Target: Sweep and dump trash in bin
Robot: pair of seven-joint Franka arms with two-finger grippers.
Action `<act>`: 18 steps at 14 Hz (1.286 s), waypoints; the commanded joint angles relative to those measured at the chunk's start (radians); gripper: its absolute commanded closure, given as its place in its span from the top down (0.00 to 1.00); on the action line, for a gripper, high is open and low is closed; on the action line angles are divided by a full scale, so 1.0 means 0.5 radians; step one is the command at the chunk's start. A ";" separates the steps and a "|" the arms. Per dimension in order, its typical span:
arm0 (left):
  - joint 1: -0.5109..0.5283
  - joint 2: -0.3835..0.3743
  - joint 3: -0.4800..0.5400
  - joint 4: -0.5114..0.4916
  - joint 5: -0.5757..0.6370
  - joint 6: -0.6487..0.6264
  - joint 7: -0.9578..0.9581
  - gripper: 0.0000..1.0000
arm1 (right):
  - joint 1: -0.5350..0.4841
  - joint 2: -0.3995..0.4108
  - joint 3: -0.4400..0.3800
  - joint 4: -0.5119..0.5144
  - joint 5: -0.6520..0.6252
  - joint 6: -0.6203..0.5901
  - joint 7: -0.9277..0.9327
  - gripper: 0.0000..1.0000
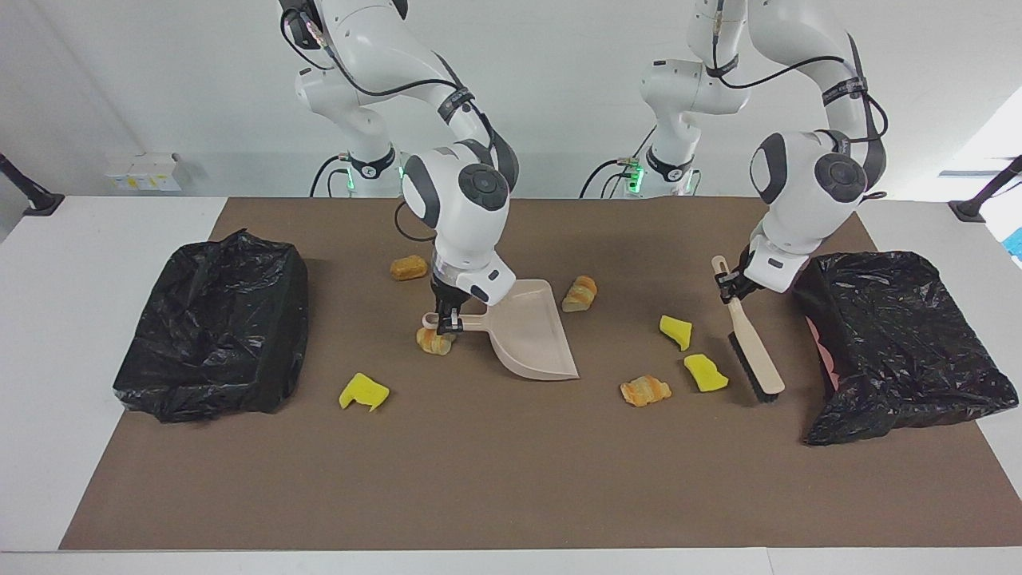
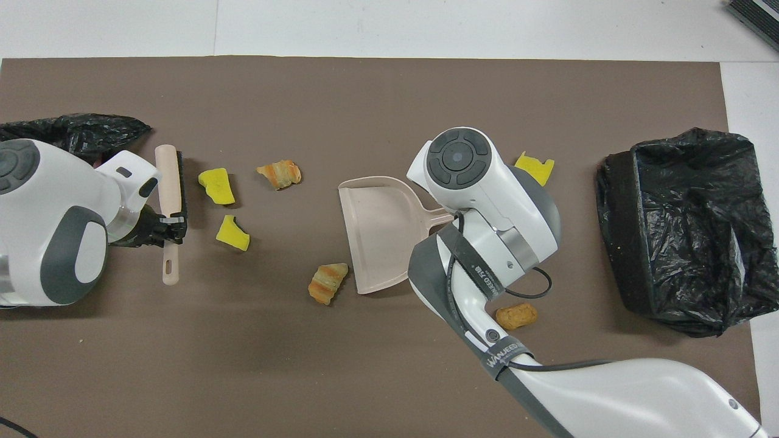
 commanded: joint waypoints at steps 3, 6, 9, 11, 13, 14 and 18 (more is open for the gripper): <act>-0.205 0.074 -0.004 -0.035 0.050 0.191 0.114 0.00 | -0.018 -0.060 0.016 -0.081 -0.025 0.025 0.029 0.00; -0.334 0.077 -0.007 -0.029 0.050 0.212 0.406 0.00 | -0.018 -0.069 0.016 -0.100 -0.022 0.031 0.032 0.00; -0.573 0.043 -0.013 -0.044 0.047 0.179 0.443 0.00 | -0.021 -0.073 0.016 -0.106 -0.022 0.028 0.048 0.00; -0.760 0.016 -0.016 -0.059 0.022 0.157 0.434 0.00 | -0.021 -0.073 0.016 -0.106 -0.019 0.028 0.048 0.00; -0.898 -0.012 -0.022 -0.066 -0.020 0.090 0.406 0.00 | -0.021 -0.073 0.016 -0.109 -0.016 0.028 0.048 0.00; -0.957 -0.030 -0.019 -0.066 -0.097 0.050 0.364 0.00 | -0.021 -0.073 0.016 -0.106 -0.016 0.028 0.048 0.00; -1.012 -0.055 -0.037 -0.032 -0.309 -0.015 -0.111 0.00 | -0.021 -0.073 0.016 -0.106 -0.016 0.028 0.048 0.00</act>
